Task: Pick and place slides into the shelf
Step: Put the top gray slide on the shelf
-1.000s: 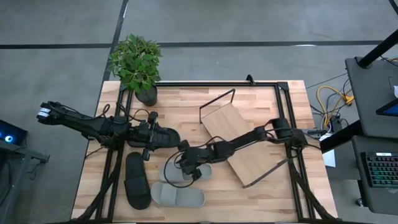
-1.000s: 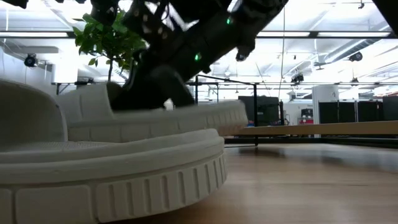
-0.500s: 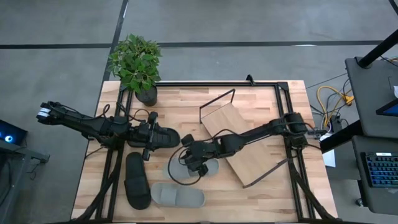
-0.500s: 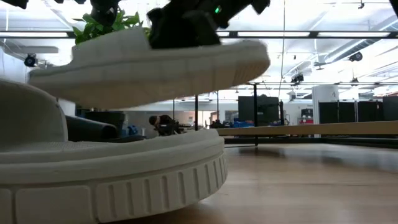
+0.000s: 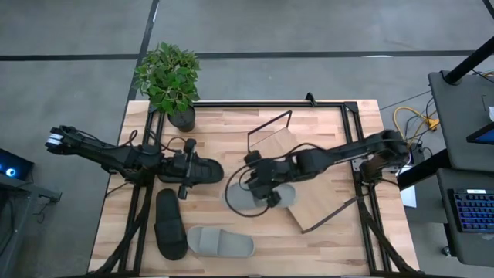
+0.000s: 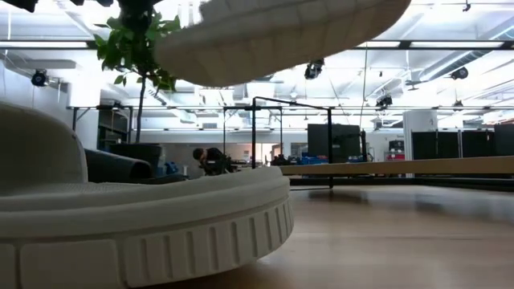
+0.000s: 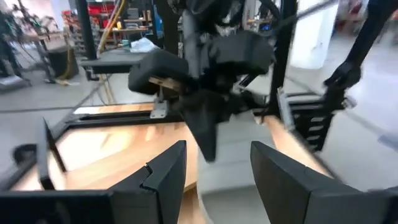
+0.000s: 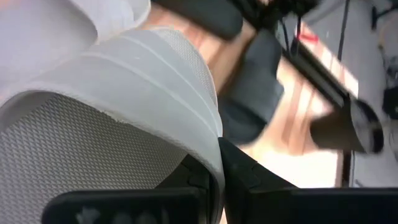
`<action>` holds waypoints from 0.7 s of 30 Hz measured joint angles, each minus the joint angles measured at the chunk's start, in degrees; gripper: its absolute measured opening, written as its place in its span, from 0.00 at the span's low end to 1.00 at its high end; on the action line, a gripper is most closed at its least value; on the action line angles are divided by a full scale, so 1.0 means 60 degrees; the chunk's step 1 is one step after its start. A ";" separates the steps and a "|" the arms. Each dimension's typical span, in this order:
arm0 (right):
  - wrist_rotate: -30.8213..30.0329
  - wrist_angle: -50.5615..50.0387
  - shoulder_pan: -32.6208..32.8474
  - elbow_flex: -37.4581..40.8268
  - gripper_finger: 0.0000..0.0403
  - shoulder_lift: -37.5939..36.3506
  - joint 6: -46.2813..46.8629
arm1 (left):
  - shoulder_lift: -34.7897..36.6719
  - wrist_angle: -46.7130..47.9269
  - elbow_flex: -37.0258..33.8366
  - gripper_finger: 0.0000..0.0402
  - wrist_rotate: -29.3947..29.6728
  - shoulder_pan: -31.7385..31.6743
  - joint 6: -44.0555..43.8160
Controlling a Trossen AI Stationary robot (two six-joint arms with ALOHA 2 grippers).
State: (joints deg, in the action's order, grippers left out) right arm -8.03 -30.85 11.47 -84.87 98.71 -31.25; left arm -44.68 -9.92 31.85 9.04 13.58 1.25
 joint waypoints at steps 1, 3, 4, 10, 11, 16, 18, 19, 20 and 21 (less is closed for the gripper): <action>0.0000 -0.0299 -0.0055 0.0014 0.02 -0.0121 0.0042 | -0.0005 0.0045 -0.0002 0.41 0.0187 0.0000 0.0301; 0.0007 -0.0912 -0.0181 0.0053 0.02 -0.0292 0.0206 | -0.0151 -0.0066 0.0001 0.41 0.0603 0.0000 0.1005; 0.0004 -0.1077 -0.0249 0.0071 0.02 -0.0393 0.0294 | -0.0251 -0.0085 0.0001 0.41 0.0793 0.0000 0.1407; 0.0015 -0.1870 -0.0729 0.0156 0.02 -0.0844 0.0529 | -0.1750 -0.0566 0.0049 0.41 0.1417 0.0004 0.3229; 0.0011 -0.1955 -0.0837 0.0163 0.02 -0.0928 0.0529 | -0.2066 -0.0803 0.0069 0.41 0.1539 0.0000 0.3672; 0.0011 -0.2434 -0.1349 0.0166 0.02 -0.1526 0.0536 | -0.3395 -0.2152 0.0532 0.41 0.1887 0.0004 0.5127; 0.0011 -0.2665 -0.1535 0.0169 0.02 -0.1818 0.0583 | -0.3772 -0.2248 0.0789 0.41 0.2076 0.0007 0.5391; 0.0017 -0.2683 -0.1622 0.0177 0.02 -0.1993 0.0673 | -0.3940 -0.2240 0.0912 0.41 0.2209 0.0007 0.5432; 0.0048 -0.2677 -0.1700 0.0182 0.02 -0.2146 0.0735 | -0.4108 -0.2189 0.1021 0.41 0.2377 0.0014 0.5459; 0.0110 -0.2681 -0.1754 0.0190 0.02 -0.2313 0.0766 | -0.4271 -0.2183 0.1119 0.41 0.2532 0.0013 0.5524</action>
State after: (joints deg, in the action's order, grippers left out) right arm -7.37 -46.94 0.94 -83.73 84.83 -26.66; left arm -70.31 -23.01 38.56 24.23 13.66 34.39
